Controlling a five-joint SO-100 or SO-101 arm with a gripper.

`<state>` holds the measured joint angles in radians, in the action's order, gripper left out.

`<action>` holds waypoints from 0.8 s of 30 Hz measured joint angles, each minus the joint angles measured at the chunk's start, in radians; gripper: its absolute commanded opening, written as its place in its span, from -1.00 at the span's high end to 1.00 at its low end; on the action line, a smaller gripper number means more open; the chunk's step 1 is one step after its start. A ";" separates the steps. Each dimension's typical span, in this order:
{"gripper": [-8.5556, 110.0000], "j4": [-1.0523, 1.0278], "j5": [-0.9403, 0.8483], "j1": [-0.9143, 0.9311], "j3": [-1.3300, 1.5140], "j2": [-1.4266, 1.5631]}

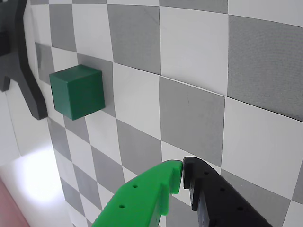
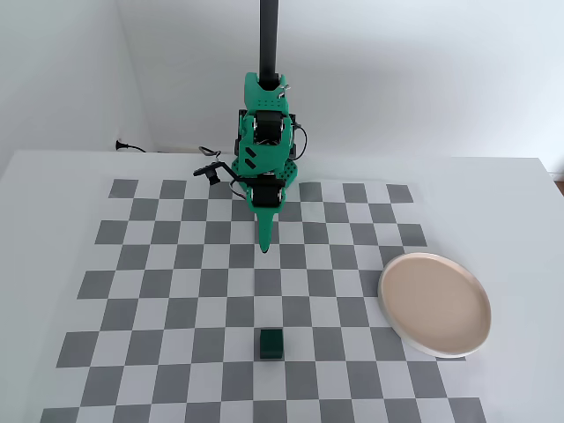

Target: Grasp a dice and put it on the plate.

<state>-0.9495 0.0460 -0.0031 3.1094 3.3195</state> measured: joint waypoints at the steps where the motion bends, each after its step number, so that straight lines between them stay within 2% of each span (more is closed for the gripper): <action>1: 0.93 0.000 0.000 0.000 0.000 0.000; 8: 0.93 0.000 0.000 -0.009 0.000 0.000; 16: 0.93 0.049 -0.163 -0.009 0.000 0.000; 21: 0.93 0.095 -0.314 -0.009 0.000 0.000; 24: 0.93 0.133 -0.506 -0.009 0.000 0.000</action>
<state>-0.8161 -0.4602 -0.0123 3.1094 3.3195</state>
